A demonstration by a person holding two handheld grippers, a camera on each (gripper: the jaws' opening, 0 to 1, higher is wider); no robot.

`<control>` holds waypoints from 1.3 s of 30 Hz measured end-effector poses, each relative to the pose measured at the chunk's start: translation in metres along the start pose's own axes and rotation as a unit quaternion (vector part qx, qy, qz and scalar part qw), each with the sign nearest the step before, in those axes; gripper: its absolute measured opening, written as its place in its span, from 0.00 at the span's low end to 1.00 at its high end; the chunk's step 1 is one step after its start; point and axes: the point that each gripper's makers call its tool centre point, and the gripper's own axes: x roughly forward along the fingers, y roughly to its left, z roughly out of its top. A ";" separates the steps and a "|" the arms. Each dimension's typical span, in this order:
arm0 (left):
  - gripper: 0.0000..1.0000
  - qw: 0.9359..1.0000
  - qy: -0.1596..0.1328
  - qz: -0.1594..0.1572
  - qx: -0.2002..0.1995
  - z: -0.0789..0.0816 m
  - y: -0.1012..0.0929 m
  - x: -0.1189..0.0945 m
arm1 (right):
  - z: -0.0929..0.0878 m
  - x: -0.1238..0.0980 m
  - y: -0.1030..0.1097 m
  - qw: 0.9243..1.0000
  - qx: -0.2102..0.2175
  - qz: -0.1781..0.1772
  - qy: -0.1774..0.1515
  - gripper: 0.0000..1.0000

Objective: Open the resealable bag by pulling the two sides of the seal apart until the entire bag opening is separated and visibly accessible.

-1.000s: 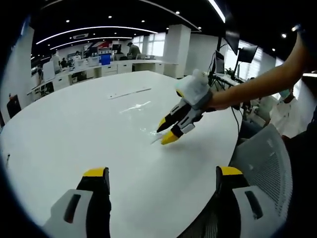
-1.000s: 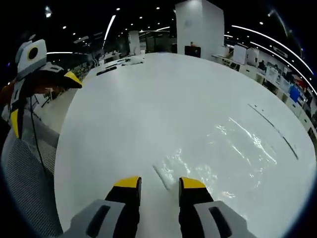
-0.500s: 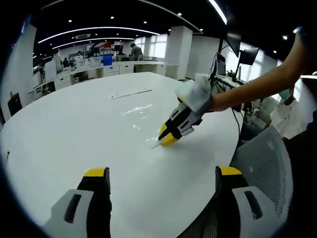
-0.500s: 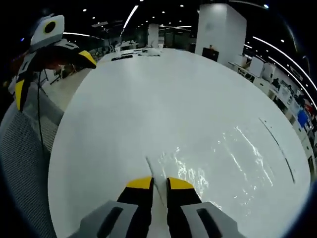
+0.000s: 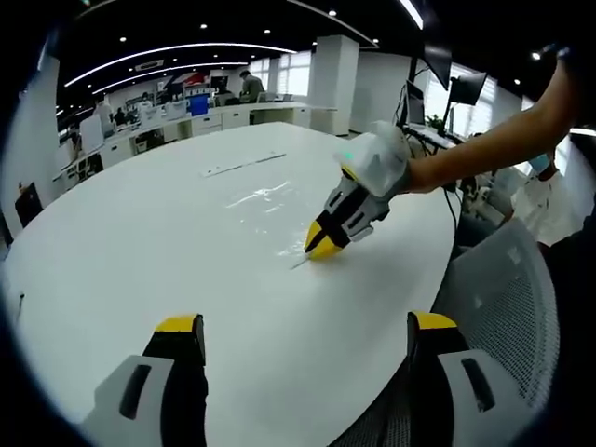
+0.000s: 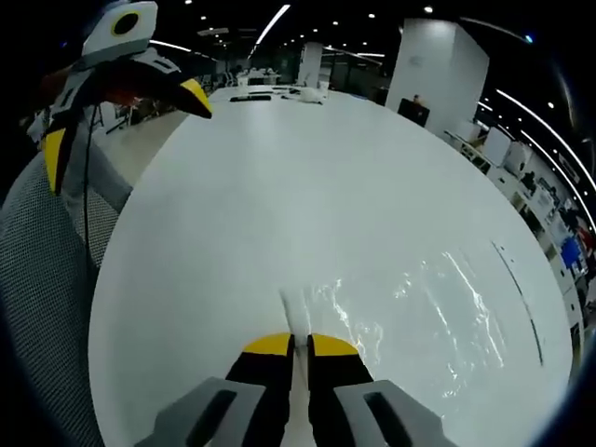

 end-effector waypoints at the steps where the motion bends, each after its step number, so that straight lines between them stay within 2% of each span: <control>1: 0.88 1.000 0.000 -0.001 0.005 0.001 -0.001 0.000 | 0.000 -0.001 0.000 1.000 0.001 -0.002 0.000 0.01; 5: 0.87 1.000 0.002 -0.004 0.019 0.004 -0.004 0.002 | -0.001 -0.006 0.001 1.000 -0.001 -0.014 0.006 0.00; 10: 0.82 0.999 -0.005 -0.002 0.042 0.008 -0.007 0.001 | 0.003 -0.012 0.011 1.000 -0.004 -0.005 -0.001 0.00; 28: 0.77 0.996 0.023 -0.010 0.086 -0.004 -0.019 0.003 | 0.011 -0.024 0.042 1.000 -0.006 0.008 -0.016 0.00; 32: 0.70 0.995 0.028 -0.004 0.096 -0.004 -0.020 0.004 | 0.014 -0.028 0.048 1.000 -0.007 0.010 -0.020 0.00; 36: 0.67 0.992 0.031 -0.002 0.121 -0.001 -0.023 0.006 | 0.016 -0.032 0.054 1.000 -0.005 0.012 -0.023 0.00; 37: 0.65 0.992 0.031 -0.004 0.124 0.000 -0.024 0.006 | 0.017 -0.034 0.057 0.999 0.005 0.017 -0.027 0.00; 39: 0.63 0.991 0.029 -0.005 0.131 0.002 -0.025 0.007 | 0.025 -0.035 0.063 0.997 0.055 0.028 -0.055 0.00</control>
